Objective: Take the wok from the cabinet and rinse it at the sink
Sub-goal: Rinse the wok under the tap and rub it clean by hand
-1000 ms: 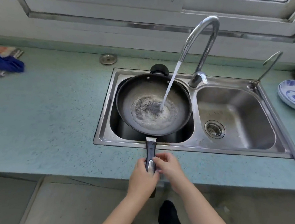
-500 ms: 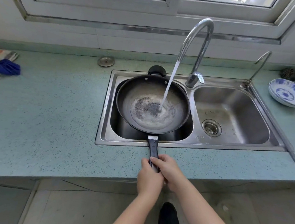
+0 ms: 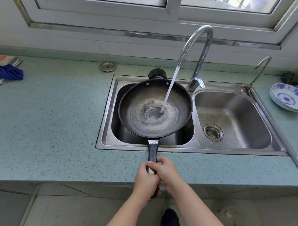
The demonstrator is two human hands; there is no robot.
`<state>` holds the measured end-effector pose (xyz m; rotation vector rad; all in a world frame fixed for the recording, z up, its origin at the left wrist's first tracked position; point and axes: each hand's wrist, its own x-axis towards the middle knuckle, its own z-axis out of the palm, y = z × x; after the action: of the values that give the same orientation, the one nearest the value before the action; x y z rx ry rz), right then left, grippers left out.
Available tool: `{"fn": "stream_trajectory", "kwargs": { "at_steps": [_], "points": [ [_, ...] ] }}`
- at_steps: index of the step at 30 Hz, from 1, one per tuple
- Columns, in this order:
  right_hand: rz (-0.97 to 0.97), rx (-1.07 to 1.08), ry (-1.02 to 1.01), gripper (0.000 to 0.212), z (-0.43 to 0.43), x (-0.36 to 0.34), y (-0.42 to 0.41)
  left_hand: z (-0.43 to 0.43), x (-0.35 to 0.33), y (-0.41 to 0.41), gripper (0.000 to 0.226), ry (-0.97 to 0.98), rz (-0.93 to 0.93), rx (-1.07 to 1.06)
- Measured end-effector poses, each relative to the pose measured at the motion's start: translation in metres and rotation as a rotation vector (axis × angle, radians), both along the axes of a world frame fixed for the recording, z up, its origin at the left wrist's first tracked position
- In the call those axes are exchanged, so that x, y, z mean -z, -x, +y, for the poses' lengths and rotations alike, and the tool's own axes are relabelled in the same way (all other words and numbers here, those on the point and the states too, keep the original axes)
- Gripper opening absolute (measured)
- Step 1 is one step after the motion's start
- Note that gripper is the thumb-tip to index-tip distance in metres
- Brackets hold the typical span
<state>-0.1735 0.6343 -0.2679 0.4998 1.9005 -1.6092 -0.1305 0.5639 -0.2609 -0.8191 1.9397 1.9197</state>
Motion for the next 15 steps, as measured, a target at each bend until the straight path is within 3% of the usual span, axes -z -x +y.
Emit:
{"fn": "stream_trajectory", "kwargs": {
  "at_steps": [7, 15],
  "points": [
    [0.084, -0.034, -0.09, 0.016, -0.004, 0.0, 0.001, -0.006, 0.011, -0.002, 0.03, -0.142, 0.005, -0.012],
    [0.09, -0.033, -0.107, 0.023, -0.004, 0.006, 0.002, -0.007, 0.016, -0.002, 0.023, -0.163, 0.021, -0.008]
  ]
}}
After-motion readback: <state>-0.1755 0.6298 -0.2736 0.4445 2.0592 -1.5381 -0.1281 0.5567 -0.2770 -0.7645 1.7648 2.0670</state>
